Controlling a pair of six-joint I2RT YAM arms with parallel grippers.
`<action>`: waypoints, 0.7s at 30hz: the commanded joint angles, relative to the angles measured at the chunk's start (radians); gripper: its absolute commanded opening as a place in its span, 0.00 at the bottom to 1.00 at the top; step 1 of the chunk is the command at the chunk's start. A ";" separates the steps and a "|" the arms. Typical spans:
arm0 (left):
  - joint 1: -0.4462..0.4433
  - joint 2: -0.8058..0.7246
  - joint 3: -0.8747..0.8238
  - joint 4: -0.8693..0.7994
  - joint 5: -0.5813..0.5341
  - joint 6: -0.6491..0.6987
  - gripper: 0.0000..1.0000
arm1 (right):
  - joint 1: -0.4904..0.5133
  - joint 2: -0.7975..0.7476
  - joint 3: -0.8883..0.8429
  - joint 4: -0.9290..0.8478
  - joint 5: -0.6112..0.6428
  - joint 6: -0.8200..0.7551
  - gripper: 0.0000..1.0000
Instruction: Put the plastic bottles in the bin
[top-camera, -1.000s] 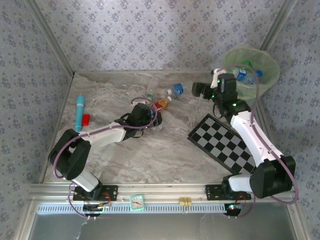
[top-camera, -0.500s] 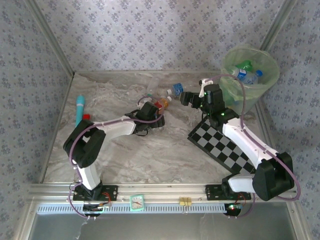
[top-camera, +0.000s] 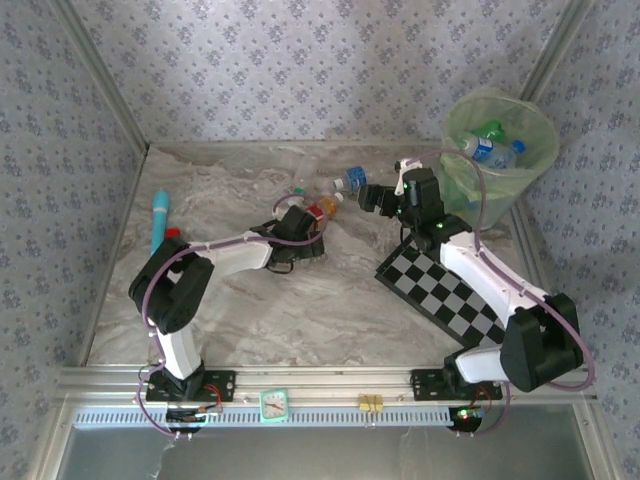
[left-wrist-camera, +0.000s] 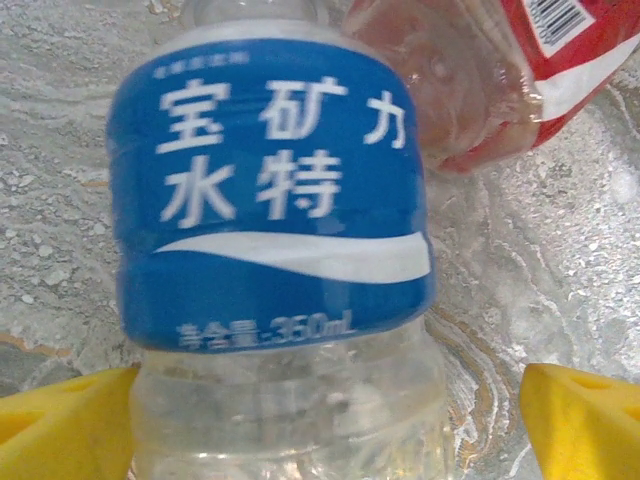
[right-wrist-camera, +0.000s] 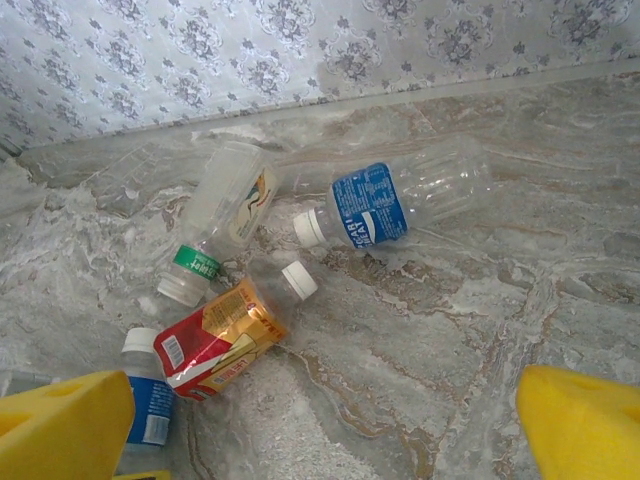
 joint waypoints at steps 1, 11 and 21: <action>0.005 0.010 -0.016 -0.003 -0.007 0.000 0.92 | 0.008 0.010 0.037 0.014 0.002 0.016 1.00; 0.007 0.034 -0.027 0.001 -0.002 0.000 0.76 | 0.011 0.015 0.040 0.008 0.003 0.019 1.00; 0.017 0.001 -0.057 0.017 -0.029 0.002 0.59 | 0.014 0.013 0.040 0.010 -0.003 0.021 1.00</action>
